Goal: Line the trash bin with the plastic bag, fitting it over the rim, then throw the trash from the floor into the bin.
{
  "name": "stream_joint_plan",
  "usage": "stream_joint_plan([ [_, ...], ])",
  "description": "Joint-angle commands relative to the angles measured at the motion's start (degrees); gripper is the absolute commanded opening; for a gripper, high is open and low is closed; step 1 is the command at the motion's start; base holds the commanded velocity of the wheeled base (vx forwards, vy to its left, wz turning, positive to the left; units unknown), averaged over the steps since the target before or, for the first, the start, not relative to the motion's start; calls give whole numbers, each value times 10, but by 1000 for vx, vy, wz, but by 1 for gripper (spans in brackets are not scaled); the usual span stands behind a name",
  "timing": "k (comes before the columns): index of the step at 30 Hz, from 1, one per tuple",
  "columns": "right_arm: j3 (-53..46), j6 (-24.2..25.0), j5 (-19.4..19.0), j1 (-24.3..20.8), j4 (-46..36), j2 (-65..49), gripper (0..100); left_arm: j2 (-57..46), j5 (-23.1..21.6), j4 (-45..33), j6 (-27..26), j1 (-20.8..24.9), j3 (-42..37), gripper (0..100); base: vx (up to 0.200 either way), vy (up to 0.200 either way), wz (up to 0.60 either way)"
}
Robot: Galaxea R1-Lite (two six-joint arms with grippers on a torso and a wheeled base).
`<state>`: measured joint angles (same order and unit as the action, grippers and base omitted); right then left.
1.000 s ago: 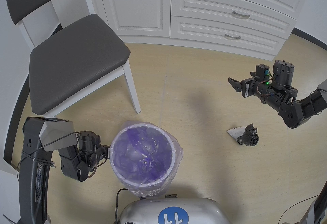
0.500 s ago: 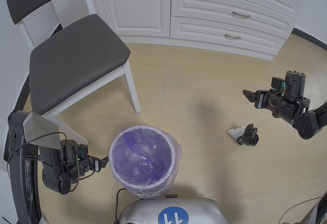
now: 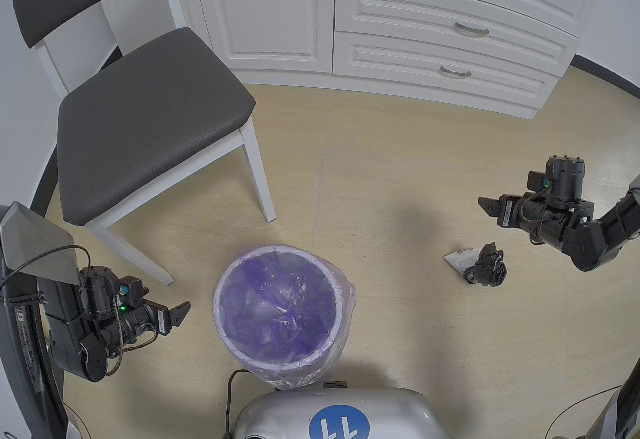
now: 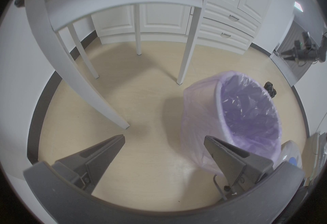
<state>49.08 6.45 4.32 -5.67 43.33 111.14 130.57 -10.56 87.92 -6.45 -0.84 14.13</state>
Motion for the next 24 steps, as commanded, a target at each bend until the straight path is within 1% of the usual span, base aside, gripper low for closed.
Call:
stream_joint_plan([
  [1,30,-4,-1,22,-38,82,100,-72,-13,1,2,3,-31,100,0,0,0],
  [4,50,-13,-4,37,-82,121,100,-97,-19,1,3,5,-43,100,0,0,0],
  [5,50,-13,-4,37,-82,121,100,-97,-19,1,3,5,-43,100,0,0,0],
  [6,71,-21,-5,48,-89,158,100,-113,-30,1,3,1,-52,100,0,0,0],
  [7,71,-21,-5,48,-89,158,100,-113,-30,1,3,1,-52,100,0,0,0],
  [8,92,-21,-5,59,-89,196,100,-132,-41,1,5,-3,-61,100,0,0,0],
  [13,133,-22,-5,84,-99,257,100,-182,-55,1,34,1,-79,100,0,0,0],
  [15,164,-20,-6,90,-123,292,100,-205,-57,0,44,1,-78,100,0,0,0],
  [19,233,2,-11,99,-175,341,100,-227,-57,1,43,5,-79,100,0,0,0],
  [21,271,25,-25,100,-195,363,100,-240,-58,0,42,5,-82,100,0,0,0],
  [23,279,31,-30,100,-200,366,100,-242,-58,0,42,5,-83,100,0,0,0],
  [24,322,63,-55,102,-234,383,100,-258,-59,0,42,5,-83,100,0,0,0],
])
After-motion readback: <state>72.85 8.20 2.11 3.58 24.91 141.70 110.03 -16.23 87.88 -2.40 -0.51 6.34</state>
